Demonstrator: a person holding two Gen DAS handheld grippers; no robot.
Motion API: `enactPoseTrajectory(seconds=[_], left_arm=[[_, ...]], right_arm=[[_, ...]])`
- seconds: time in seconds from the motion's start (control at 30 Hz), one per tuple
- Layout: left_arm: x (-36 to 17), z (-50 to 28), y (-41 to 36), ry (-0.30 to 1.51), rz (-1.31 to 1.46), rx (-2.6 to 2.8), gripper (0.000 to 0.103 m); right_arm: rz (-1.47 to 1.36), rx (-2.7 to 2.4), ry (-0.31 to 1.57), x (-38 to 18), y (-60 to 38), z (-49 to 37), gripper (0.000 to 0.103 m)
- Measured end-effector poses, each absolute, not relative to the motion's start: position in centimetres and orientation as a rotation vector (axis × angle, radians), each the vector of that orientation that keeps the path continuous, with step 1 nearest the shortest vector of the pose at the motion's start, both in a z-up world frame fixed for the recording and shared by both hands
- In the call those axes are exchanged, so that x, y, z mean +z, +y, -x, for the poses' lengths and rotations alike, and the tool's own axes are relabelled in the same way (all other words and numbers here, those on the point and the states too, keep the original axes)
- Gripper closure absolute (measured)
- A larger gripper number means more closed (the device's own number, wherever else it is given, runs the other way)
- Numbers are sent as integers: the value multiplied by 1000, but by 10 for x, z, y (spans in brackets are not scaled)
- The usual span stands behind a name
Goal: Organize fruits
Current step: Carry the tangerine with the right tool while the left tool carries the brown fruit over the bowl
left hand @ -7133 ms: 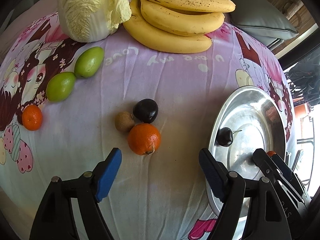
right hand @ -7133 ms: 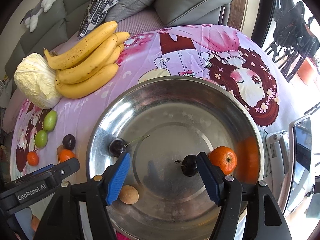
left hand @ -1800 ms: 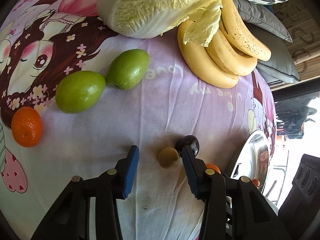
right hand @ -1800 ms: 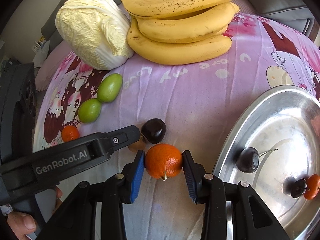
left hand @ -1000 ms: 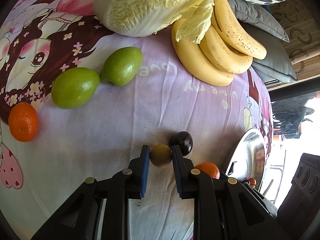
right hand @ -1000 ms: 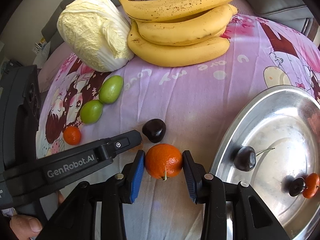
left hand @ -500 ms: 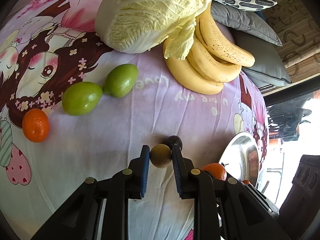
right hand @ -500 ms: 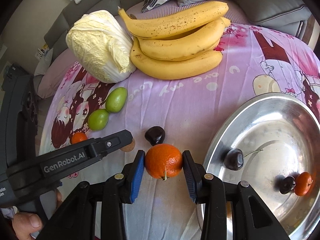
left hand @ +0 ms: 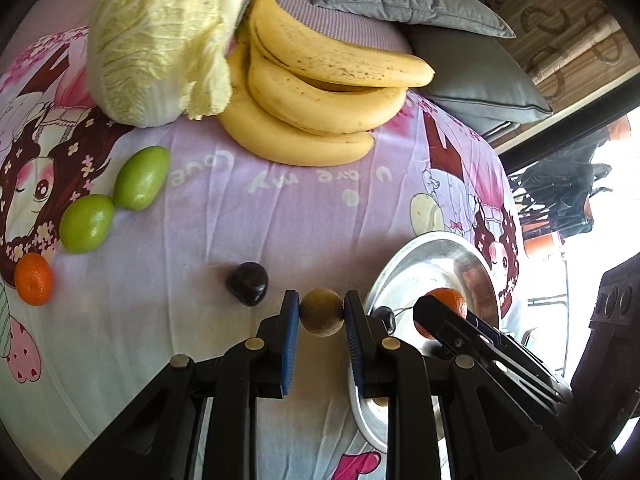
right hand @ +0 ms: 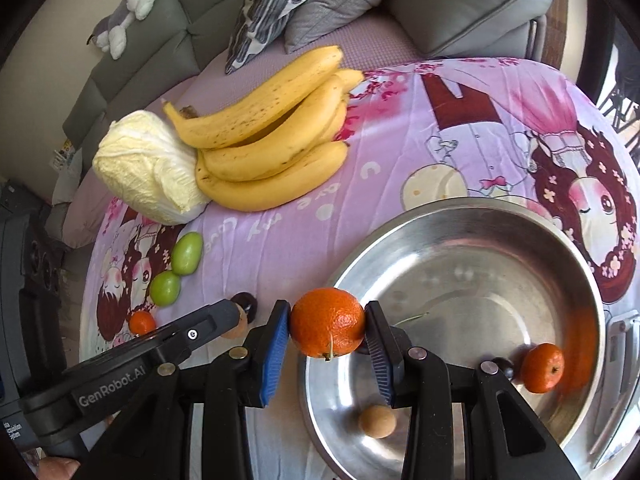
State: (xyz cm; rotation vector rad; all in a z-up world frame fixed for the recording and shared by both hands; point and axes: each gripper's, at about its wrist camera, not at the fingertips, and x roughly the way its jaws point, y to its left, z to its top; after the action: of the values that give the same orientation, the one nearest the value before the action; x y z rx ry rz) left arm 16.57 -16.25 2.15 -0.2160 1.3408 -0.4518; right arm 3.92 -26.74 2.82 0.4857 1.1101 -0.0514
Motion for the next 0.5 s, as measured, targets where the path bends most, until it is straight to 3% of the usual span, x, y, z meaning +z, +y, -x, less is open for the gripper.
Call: enactPoseTrajectory(seconds=[0.5], left_arm=[[22, -165, -255, 1365, 50, -570, 79]], right_arm=[[-602, -303, 1111, 12, -357, -14, 62]])
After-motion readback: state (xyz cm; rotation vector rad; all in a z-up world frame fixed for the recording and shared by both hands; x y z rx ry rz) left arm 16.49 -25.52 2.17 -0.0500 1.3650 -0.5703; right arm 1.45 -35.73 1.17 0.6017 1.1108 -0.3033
